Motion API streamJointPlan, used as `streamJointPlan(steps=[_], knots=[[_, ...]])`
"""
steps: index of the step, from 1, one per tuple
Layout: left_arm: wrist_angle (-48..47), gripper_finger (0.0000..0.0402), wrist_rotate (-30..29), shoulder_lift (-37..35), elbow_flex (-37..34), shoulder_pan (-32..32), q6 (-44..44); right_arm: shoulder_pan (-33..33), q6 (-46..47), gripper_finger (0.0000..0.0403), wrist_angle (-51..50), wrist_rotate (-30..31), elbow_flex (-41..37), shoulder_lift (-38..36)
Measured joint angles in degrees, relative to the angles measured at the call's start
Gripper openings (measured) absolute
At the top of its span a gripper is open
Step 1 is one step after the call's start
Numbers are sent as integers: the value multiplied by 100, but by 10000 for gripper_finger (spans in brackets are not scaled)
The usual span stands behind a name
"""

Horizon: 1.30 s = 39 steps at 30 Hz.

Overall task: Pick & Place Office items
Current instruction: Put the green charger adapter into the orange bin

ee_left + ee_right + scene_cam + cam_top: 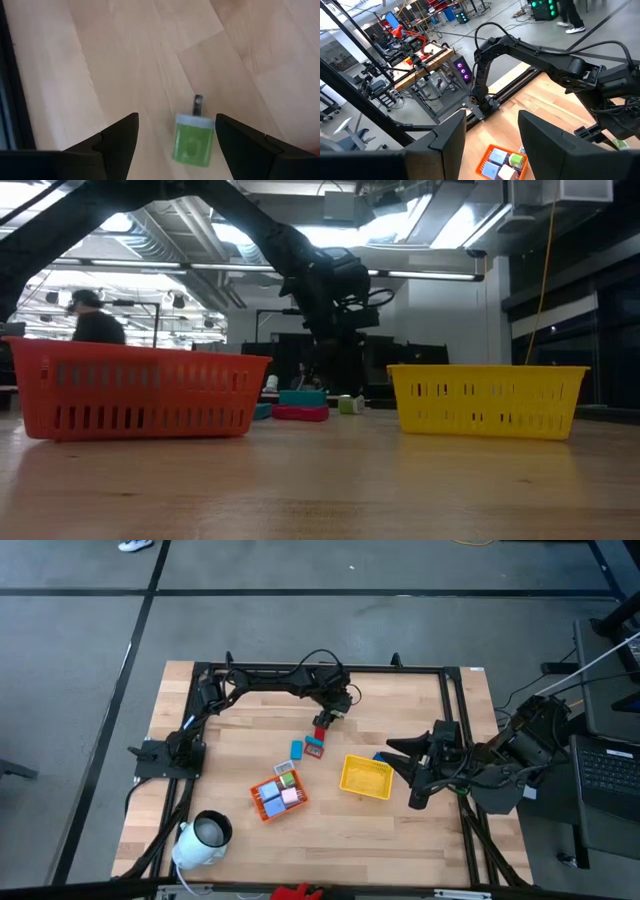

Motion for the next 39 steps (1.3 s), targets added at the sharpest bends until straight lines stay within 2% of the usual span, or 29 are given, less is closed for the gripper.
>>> streamJointPlan(steps=[17,21,24,30,32,39], knots=[[-76,260,-195,0,0,-9,-295,177,15,187,141,22,0,0],[-592,260,-191,-40,2,-36,-536,177,-192,187,300,22,-2,0],[-865,260,-245,-271,-4,-148,-526,174,-391,187,356,23,-2,0],[-461,260,-65,-878,10,-275,-647,174,-539,187,364,24,-1,0],[-434,260,152,-866,11,-208,-844,174,-573,187,375,22,-2,0],[-538,260,138,-233,-147,-121,-1061,174,-530,187,379,6,-1,0]])
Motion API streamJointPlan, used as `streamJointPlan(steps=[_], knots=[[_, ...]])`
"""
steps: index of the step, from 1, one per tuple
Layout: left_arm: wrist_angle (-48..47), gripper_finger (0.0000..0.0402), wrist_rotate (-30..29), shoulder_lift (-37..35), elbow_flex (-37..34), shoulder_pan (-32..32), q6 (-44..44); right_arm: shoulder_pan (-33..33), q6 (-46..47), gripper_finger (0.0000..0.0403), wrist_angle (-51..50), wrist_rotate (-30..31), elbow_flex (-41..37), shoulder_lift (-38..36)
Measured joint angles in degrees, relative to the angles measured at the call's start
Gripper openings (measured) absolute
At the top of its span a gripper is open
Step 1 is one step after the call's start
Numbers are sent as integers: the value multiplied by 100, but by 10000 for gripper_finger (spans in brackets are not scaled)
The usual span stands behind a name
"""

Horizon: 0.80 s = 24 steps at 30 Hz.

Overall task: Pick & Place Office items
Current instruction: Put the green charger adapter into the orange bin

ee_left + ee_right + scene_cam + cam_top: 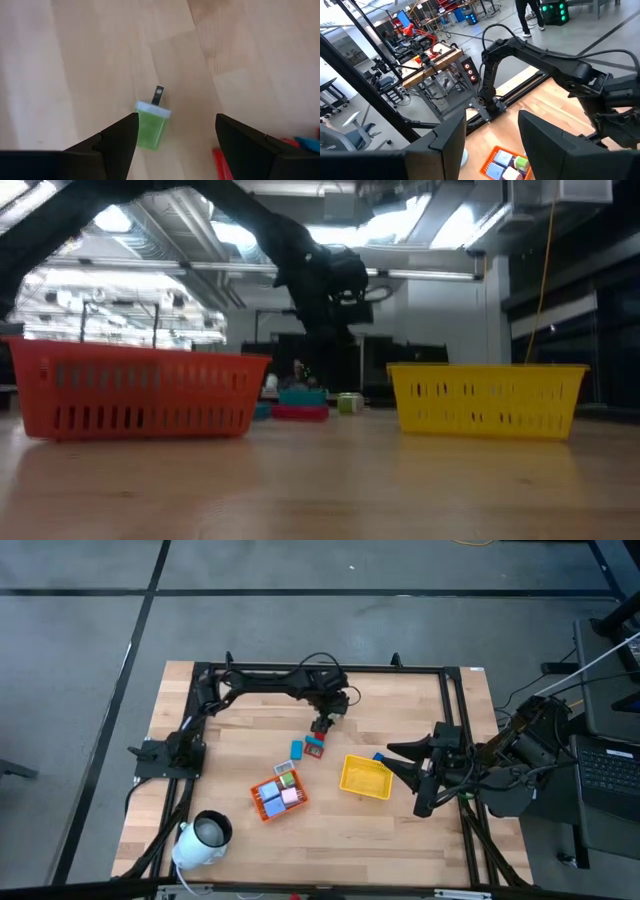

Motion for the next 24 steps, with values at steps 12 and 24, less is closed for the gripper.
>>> streamJointPlan(steps=[12,24], knots=[[47,260,-78,136,129,-12,-228,0,91,187,0,-91,1,0],[-178,260,277,157,252,203,-1031,0,79,187,-3,-121,0,0]])
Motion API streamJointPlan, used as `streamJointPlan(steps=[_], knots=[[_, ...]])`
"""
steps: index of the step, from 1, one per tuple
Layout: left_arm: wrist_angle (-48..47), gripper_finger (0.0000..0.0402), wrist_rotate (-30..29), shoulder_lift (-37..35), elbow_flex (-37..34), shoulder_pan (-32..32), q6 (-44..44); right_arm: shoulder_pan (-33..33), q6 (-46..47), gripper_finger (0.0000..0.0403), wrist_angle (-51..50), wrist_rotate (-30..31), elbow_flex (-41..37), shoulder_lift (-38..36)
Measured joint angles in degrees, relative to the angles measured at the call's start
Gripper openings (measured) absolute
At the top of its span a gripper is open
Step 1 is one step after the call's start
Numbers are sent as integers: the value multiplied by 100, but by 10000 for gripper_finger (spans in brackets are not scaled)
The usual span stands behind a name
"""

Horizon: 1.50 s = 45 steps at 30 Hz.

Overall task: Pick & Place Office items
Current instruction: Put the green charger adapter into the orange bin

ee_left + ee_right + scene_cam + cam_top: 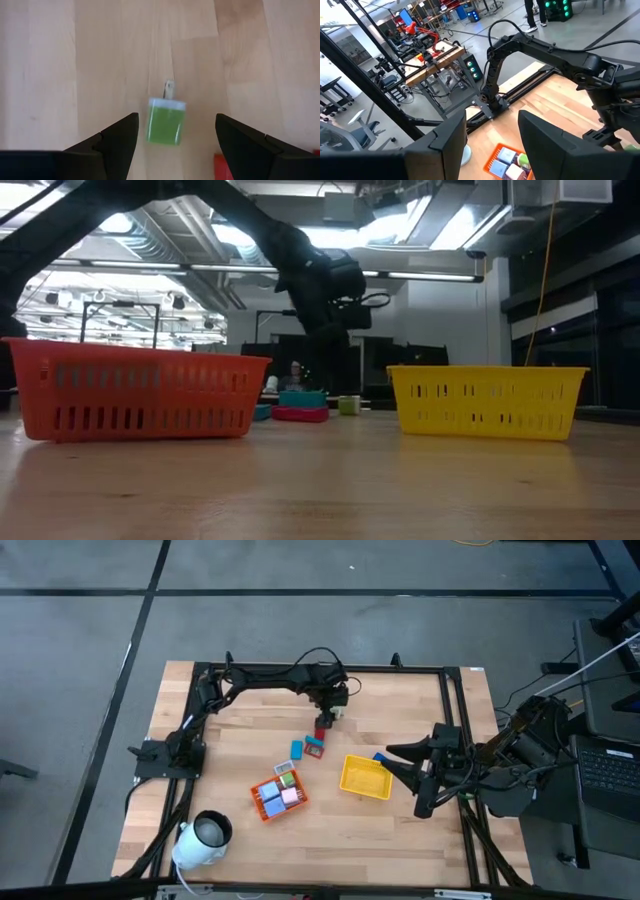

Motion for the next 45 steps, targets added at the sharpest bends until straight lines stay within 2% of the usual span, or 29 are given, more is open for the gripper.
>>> streamJointPlan(steps=[6,8,13,19,24,29,33,36,39,45], knots=[[-36,247,383,179,24,37,-168,0,-92,187,-2,-33,0,0],[-77,238,32,280,-12,-39,-94,0,-106,187,1,-36,1,0],[183,220,-13,271,21,-82,-150,32,20,187,4,-135,0,0],[253,207,-331,297,4,-151,-359,83,109,187,4,-139,1,0],[383,180,-354,319,3,-174,-601,87,80,187,4,-141,-1,0],[576,118,-103,303,2,-158,-863,115,64,187,5,-160,-1,0],[599,116,-11,113,229,-170,-1063,140,64,187,7,-163,-1,0],[145,116,-81,-58,638,-161,-974,181,22,187,9,-162,0,-2],[-786,116,-205,-176,984,-150,-757,202,20,187,15,-163,-1,-2],[-2905,116,-178,-416,720,-261,-553,353,-27,187,22,15,-1,-2]])
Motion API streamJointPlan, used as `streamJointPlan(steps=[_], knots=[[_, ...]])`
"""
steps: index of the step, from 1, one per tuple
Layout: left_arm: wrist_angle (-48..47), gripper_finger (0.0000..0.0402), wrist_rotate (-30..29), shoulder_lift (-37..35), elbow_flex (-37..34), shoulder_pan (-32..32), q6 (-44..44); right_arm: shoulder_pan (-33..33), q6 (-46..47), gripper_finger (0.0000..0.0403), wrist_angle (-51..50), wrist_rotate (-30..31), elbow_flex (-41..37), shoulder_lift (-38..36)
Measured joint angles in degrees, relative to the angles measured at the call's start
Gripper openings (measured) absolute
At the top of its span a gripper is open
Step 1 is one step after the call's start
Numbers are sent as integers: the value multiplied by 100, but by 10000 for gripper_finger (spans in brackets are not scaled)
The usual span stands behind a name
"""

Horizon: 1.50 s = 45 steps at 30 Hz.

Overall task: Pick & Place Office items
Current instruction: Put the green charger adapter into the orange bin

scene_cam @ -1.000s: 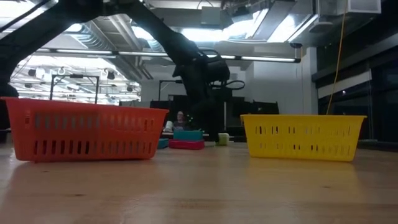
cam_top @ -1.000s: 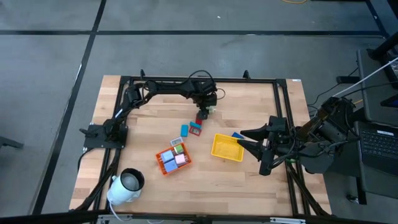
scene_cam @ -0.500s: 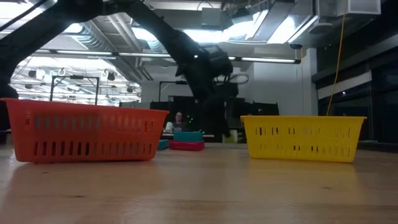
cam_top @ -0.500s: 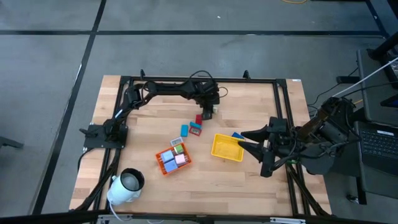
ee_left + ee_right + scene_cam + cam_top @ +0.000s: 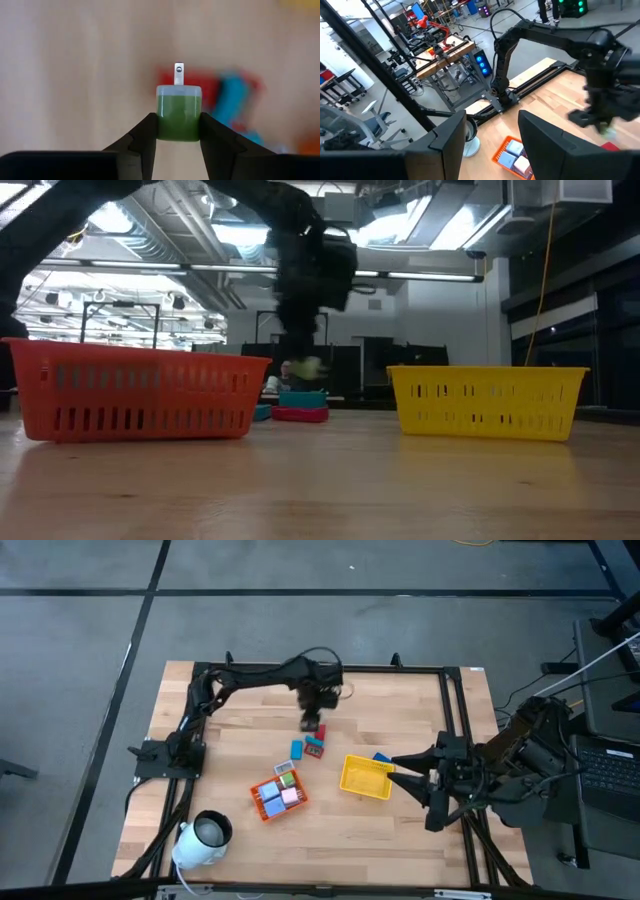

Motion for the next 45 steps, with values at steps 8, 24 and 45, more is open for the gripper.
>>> streamJointPlan(steps=[8,24,45], knots=[[235,116,82,-1704,-2065,-952,-1368,256,-251,187,9,402,0,0],[2515,117,-1868,-4000,-4474,-3888,-7651,349,-532,187,23,375,1,-2],[2513,152,-2612,-3269,-4521,-4583,-8549,349,-553,187,100,252,0,0]])
